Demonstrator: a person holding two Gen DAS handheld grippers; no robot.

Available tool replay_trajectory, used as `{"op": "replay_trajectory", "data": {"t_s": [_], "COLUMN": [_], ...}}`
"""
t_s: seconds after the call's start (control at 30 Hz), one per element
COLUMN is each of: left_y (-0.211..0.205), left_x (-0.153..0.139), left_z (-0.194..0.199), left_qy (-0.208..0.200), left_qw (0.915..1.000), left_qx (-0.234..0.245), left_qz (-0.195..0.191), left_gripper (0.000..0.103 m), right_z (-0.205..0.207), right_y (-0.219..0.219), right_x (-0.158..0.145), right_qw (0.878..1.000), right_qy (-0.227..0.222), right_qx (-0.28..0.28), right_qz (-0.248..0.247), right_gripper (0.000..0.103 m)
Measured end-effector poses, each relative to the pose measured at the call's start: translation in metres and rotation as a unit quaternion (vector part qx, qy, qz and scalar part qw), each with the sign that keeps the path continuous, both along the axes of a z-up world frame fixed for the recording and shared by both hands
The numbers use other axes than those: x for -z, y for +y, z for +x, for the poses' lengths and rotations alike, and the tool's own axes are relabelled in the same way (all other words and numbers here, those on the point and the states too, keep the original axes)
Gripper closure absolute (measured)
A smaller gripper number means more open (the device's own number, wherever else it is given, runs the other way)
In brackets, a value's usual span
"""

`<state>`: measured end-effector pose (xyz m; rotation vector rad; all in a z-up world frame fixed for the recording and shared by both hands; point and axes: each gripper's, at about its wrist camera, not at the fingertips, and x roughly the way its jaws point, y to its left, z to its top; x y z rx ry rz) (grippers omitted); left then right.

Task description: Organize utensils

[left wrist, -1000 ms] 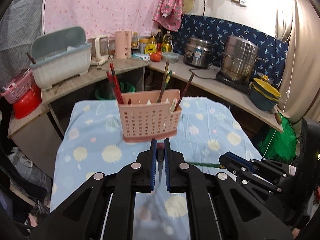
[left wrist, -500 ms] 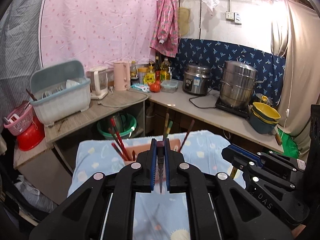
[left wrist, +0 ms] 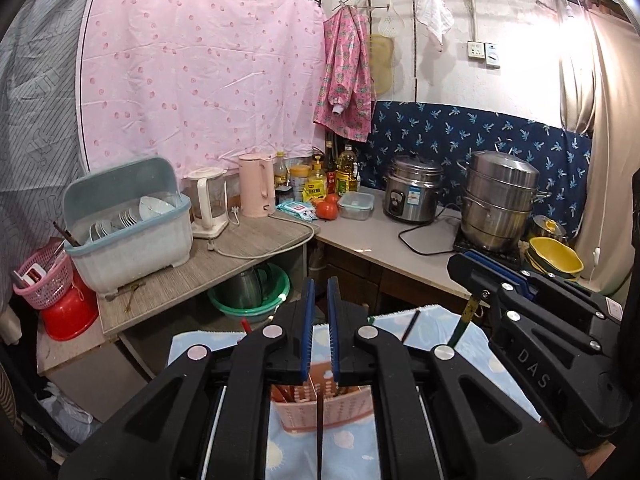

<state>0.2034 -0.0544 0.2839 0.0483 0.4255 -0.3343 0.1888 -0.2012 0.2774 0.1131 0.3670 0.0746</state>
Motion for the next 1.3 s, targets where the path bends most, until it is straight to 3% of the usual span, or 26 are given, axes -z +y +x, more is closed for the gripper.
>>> {"op": "replay_trajectory", "data": {"t_s": [0.2, 0.47, 0.7, 1.0, 1.13, 1.3], "left_y": [0.005, 0.006, 0.005, -0.009, -0.026, -0.065], "left_x": [0.002, 0.038, 0.065, 0.142, 0.189, 0.239], "left_z": [0.019, 0.031, 0.017, -0.009, -0.019, -0.026], "left_qy": [0.002, 0.037, 0.058, 0.136, 0.182, 0.224], "left_qw": [1.0, 0.9993, 0.9982, 0.9899, 0.9812, 0.9685], "left_qx": [-0.004, -0.01, 0.001, 0.03, 0.056, 0.094], "left_qz": [-0.006, 0.005, 0.017, 0.027, 0.031, 0.056], "left_gripper": [0.098, 0.097, 0.096, 0.095, 0.084, 0.082], "right_z": [0.025, 0.027, 0.007, -0.04, -0.062, -0.073], "right_y": [0.005, 0.004, -0.009, -0.046, -0.071, -0.096], "right_x": [0.002, 0.024, 0.032, 0.067, 0.09, 0.117], "right_qw": [1.0, 1.0, 1.0, 0.998, 0.995, 0.99], "right_qy": [0.002, 0.018, 0.019, 0.049, 0.07, 0.096], "right_qx": [-0.004, -0.005, 0.003, 0.035, 0.058, 0.084], "right_qz": [0.007, 0.013, 0.02, 0.034, 0.05, 0.063], "right_gripper": [0.096, 0.096, 0.096, 0.096, 0.096, 0.096]}}
